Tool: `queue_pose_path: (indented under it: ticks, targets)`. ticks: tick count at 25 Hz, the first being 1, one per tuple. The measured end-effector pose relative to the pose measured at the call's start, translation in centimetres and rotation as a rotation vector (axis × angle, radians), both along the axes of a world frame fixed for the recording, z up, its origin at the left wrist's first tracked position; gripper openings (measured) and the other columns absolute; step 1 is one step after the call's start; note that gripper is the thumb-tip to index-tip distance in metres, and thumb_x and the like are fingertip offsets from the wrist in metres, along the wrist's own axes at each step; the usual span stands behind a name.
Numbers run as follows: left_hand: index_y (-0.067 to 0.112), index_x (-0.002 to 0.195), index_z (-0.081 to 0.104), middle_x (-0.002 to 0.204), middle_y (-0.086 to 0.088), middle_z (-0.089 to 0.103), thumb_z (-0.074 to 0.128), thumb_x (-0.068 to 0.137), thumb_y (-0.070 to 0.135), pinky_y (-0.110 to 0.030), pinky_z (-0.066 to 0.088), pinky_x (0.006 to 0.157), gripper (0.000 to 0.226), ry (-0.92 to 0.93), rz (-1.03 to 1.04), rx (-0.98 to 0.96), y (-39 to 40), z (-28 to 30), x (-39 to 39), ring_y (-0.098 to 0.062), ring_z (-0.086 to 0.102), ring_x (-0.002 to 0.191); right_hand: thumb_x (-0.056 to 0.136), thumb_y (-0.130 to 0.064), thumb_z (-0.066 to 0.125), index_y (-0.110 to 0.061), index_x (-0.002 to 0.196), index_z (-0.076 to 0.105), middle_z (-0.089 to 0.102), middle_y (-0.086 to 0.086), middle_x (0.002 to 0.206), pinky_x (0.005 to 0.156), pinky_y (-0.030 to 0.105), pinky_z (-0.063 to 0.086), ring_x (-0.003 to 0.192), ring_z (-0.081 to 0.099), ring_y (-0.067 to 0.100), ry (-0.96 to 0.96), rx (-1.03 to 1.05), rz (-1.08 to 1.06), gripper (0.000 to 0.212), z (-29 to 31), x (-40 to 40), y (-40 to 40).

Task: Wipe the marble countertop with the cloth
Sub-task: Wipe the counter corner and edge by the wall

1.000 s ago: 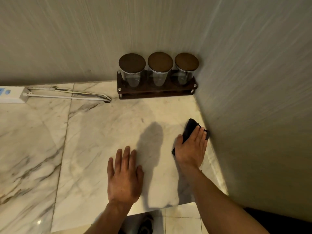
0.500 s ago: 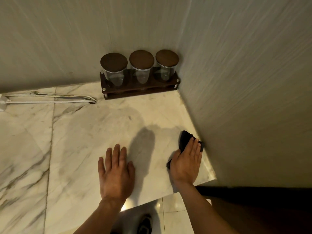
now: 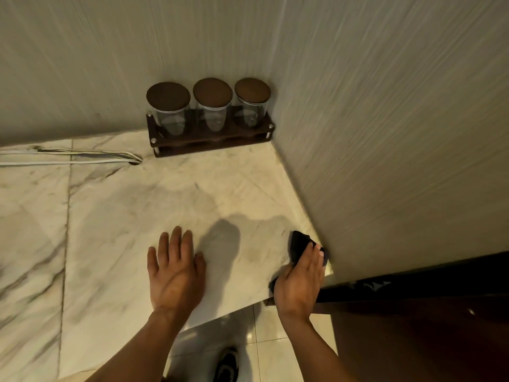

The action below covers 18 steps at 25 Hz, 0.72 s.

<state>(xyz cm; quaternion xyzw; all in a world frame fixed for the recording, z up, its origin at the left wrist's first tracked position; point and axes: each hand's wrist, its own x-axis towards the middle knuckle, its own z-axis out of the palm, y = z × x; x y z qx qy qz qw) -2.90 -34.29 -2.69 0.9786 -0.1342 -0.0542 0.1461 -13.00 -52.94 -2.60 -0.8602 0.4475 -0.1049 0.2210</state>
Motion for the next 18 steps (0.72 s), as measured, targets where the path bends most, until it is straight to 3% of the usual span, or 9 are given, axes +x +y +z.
queue_pose_path:
  ticks: [4,6,8,10,13,16,18]
  targets:
    - [0.015,0.145,0.032,0.158,-0.008,0.024,0.024,0.095,0.042,-0.046,0.002,0.118,0.057,-0.001,-0.002,-0.04,0.1,-0.1,0.1,-0.029,0.01,0.146,0.096,-0.007,0.043,-0.009,0.151,0.013,0.012,0.009,0.161,0.119,0.039,0.012,0.148,0.002,0.02,-0.083,0.09,-0.083,0.062,-0.1,-2.8,1.0]
    - [0.017,0.146,0.031,0.158,-0.007,0.024,0.032,0.096,0.039,-0.046,0.003,0.118,0.055,0.029,0.009,-0.064,0.1,-0.1,0.4,-0.027,0.009,0.146,0.098,-0.008,0.042,-0.016,0.151,0.014,0.014,0.006,0.161,0.116,0.037,0.018,0.147,0.009,0.021,-0.164,0.23,-0.172,0.061,0.0,-4.3,1.4]
    - [0.018,0.146,0.031,0.158,-0.006,0.022,0.036,0.095,0.038,-0.046,0.003,0.118,0.055,0.077,0.025,-0.09,0.2,0.0,0.8,-0.026,0.008,0.146,0.1,-0.01,0.04,-0.026,0.149,0.023,0.032,0.007,0.154,0.111,0.043,0.033,0.138,0.034,0.03,-0.326,0.527,-0.346,0.055,0.7,-5.6,1.7]
    - [0.014,0.142,0.037,0.155,-0.011,0.029,0.037,0.094,0.035,-0.048,0.011,0.117,0.053,0.083,0.015,-0.147,0.5,0.8,0.8,-0.031,0.016,0.144,0.099,-0.012,0.041,-0.029,0.141,0.039,0.05,0.012,0.137,0.093,0.044,0.045,0.116,0.052,0.032,-0.48,0.882,-0.542,0.044,1.9,-7.3,1.9]
    - [0.01,0.132,0.051,0.141,-0.015,0.049,0.044,0.091,0.03,-0.043,0.029,0.109,0.047,0.009,-0.104,-0.254,0.3,2.9,-1.0,-0.034,0.042,0.13,0.089,-0.02,0.053,-0.008,0.129,0.055,0.061,0.025,0.121,0.078,0.044,0.048,0.101,0.059,0.039,-0.591,1.524,-0.721,0.041,5.1,-9.7,1.8]
    - [0.018,0.13,0.053,0.134,-0.001,0.054,0.044,0.097,0.032,-0.027,0.035,0.1,0.037,0.352,-0.118,-0.509,-0.6,5.2,-4.2,-0.018,0.052,0.118,0.086,-0.027,0.053,0.002,0.123,0.06,0.06,0.029,0.123,0.081,0.049,0.053,0.1,0.062,0.044,-0.623,1.892,-0.619,0.048,7.7,-10.9,2.6]
    - [0.025,0.121,0.056,0.127,0.002,0.058,0.043,0.097,0.036,-0.028,0.039,0.098,0.029,0.656,-0.04,-0.635,-0.5,6.6,-5.4,-0.012,0.055,0.108,0.088,-0.029,0.049,0.0,0.126,0.059,0.057,0.029,0.129,0.085,0.053,0.052,0.104,0.062,0.045,-0.616,1.996,-0.584,0.048,8.8,-10.9,3.7]
